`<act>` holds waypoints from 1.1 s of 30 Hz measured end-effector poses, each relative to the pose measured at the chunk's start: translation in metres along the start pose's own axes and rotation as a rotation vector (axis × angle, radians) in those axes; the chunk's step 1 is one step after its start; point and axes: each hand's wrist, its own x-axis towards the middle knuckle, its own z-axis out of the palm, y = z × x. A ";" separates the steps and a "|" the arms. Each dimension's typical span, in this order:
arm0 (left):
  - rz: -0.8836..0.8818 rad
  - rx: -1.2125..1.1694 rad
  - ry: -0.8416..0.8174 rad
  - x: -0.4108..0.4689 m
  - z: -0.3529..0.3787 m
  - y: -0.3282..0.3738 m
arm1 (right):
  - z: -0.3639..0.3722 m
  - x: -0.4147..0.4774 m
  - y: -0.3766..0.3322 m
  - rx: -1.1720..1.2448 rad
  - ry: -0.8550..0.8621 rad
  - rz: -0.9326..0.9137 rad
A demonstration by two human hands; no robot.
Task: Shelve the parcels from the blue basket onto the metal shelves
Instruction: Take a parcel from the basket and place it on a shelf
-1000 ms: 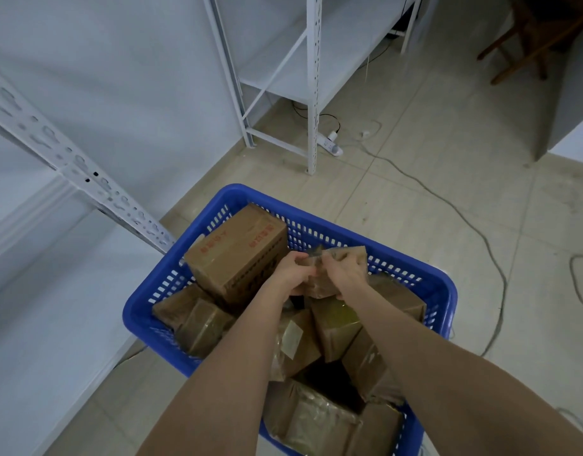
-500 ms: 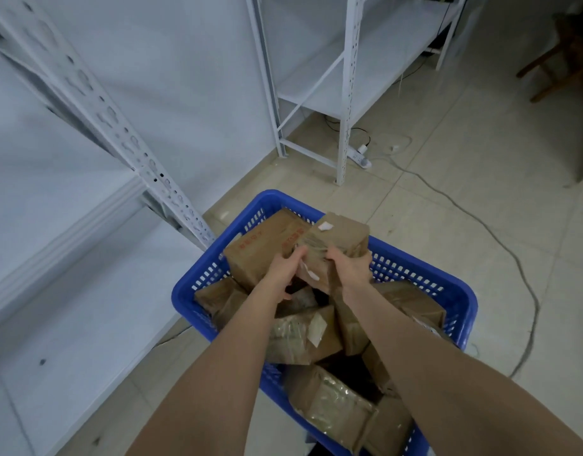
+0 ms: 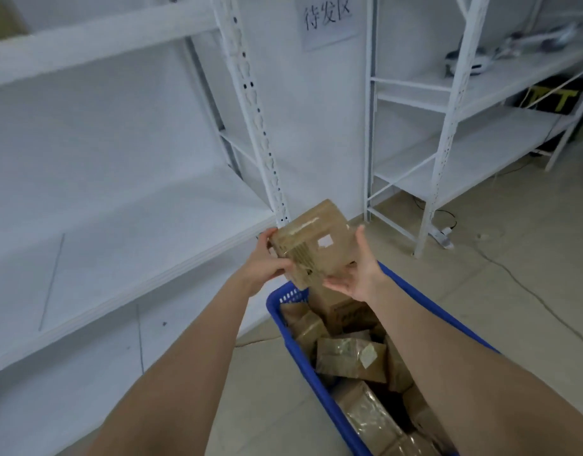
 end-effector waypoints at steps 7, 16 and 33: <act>0.018 0.130 0.149 -0.080 -0.073 0.027 | 0.069 -0.045 0.022 0.076 -0.232 0.042; -0.102 -0.226 0.213 -0.136 -0.137 0.023 | 0.139 -0.061 0.067 -0.148 -0.357 -0.051; 0.078 -0.165 0.379 -0.143 -0.249 -0.023 | 0.254 -0.056 0.155 -0.179 -0.109 -0.076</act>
